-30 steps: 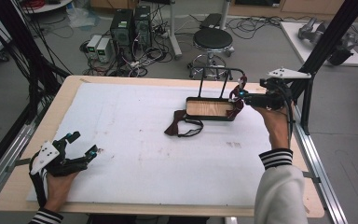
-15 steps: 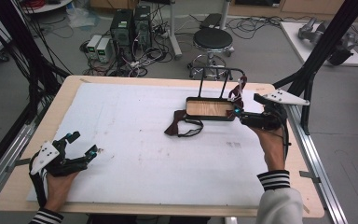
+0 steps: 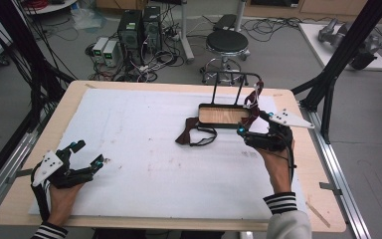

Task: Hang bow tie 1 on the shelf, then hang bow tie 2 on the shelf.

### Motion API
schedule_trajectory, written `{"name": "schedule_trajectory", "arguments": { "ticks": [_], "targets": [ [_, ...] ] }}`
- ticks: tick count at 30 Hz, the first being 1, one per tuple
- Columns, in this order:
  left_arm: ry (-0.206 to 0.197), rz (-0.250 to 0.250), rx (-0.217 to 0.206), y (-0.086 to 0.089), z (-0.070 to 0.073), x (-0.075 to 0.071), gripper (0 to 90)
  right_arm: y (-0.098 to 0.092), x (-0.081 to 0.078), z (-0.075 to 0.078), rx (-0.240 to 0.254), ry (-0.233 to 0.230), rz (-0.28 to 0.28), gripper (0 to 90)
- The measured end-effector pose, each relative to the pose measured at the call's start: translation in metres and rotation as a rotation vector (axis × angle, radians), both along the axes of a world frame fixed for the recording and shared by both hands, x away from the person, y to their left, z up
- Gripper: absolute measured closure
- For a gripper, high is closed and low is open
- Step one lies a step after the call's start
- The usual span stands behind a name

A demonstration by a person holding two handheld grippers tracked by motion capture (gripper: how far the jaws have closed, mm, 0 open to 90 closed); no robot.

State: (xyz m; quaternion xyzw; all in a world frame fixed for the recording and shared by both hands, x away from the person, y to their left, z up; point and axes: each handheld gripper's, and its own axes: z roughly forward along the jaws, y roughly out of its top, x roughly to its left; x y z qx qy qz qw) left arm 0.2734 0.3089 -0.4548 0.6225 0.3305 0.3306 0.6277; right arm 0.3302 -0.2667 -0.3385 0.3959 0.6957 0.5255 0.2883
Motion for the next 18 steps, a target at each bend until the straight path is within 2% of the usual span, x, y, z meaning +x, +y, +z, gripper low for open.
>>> {"name": "schedule_trajectory", "arguments": {
  "ticks": [11, 13, 18],
  "targets": [
    [0.0, 0.001, 0.001, 0.0, 0.0, 0.0, 13.2, 0.006, -0.006, -0.013, -0.023, 0.001, -0.016, 10.6],
    [-0.002, 0.002, 0.002, -0.001, 0.0, 0.0, 13.2, 0.007, -0.006, -0.014, -0.01, 0.007, -0.013, 10.6],
    [0.001, 0.002, 0.0, 0.0, 0.0, 0.0, 13.3, 0.008, -0.007, -0.014, -0.019, -0.001, -0.012, 10.7]
  ]
}}
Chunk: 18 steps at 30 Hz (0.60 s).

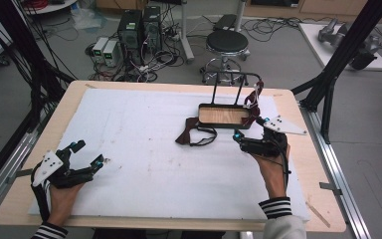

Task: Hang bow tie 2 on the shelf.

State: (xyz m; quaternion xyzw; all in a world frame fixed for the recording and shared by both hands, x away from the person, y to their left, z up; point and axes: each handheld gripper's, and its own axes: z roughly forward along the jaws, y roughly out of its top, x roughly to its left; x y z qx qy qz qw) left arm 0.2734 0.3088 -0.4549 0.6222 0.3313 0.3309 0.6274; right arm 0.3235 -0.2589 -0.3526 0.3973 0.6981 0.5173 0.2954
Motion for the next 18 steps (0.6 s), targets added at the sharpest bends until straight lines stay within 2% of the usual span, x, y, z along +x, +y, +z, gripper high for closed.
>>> {"name": "schedule_trajectory", "arguments": {
  "ticks": [8, 18],
  "targets": [
    [0.0, -0.001, 0.0, 0.0, 0.0, 0.0, 13.3, -0.004, 0.0, 0.0, 0.003, 0.003, -0.012, 10.7],
    [0.0, -0.001, -0.002, 0.0, 0.0, 0.0, 13.2, 0.008, 0.005, 0.001, -0.032, 0.005, 0.001, 10.7]
  ]
}}
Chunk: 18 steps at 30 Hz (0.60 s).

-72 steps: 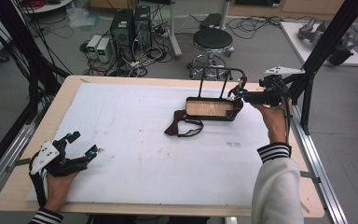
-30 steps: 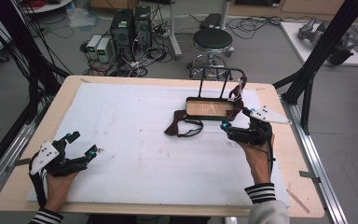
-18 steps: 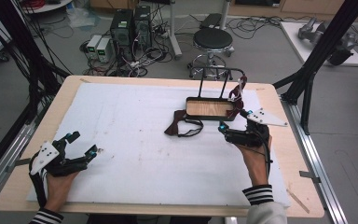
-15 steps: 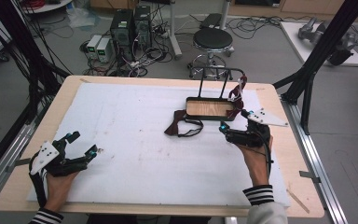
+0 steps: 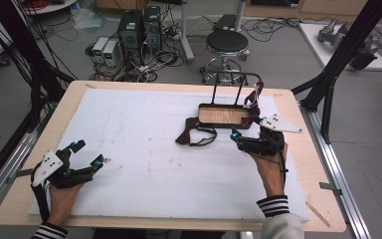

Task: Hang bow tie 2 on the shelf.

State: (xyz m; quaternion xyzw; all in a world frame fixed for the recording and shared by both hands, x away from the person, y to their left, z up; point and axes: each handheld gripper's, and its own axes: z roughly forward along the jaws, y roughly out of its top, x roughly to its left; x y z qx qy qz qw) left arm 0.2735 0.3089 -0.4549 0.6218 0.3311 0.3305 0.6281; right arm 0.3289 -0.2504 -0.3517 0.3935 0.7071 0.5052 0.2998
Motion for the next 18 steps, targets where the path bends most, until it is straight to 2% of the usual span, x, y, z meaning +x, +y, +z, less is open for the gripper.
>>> {"name": "schedule_trajectory", "arguments": {
  "ticks": [7, 13, 18],
  "targets": [
    [0.002, 0.0, -0.002, 0.0, 0.0, 0.0, 13.2, 0.013, 0.009, 0.007, -0.009, 0.006, 0.026, 10.7],
    [0.002, -0.001, -0.002, 0.0, 0.0, 0.0, 13.2, 0.032, 0.02, 0.01, -0.028, 0.03, 0.06, 10.7],
    [0.0, -0.001, 0.001, 0.0, 0.0, 0.0, 13.2, 0.049, 0.031, 0.011, -0.044, 0.071, 0.074, 10.9]
  ]
}}
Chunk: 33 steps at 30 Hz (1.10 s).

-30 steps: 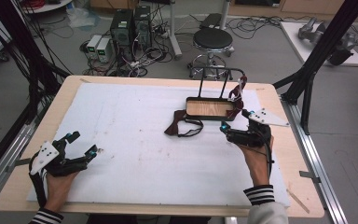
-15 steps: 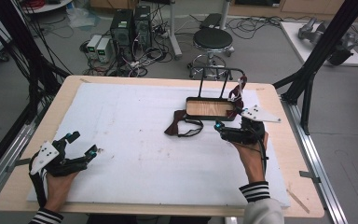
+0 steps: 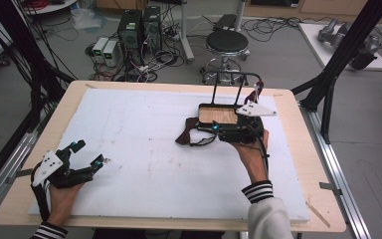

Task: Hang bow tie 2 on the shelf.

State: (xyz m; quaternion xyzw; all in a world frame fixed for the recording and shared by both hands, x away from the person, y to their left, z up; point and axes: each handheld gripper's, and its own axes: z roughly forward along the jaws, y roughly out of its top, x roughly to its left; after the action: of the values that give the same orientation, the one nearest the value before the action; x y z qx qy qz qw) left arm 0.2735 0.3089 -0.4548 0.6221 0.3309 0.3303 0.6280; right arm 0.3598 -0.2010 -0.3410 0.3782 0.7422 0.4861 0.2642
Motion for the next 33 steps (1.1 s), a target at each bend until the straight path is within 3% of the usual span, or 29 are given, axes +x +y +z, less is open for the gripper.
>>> {"name": "schedule_trajectory", "arguments": {
  "ticks": [8, 16, 33],
  "targets": [
    [0.001, -0.001, -0.001, 0.0, 0.0, 0.0, 13.2, 0.033, 0.014, 0.001, -0.047, 0.058, 0.017, 15.3],
    [0.0, -0.001, -0.007, 0.0, 0.0, 0.0, 13.2, 0.061, 0.026, -0.008, -0.062, 0.123, 0.008, 15.3],
    [0.0, -0.002, -0.006, 0.001, 0.0, 0.0, 13.2, 0.094, 0.045, -0.035, -0.146, 0.284, -0.015, 19.7]
  ]
}}
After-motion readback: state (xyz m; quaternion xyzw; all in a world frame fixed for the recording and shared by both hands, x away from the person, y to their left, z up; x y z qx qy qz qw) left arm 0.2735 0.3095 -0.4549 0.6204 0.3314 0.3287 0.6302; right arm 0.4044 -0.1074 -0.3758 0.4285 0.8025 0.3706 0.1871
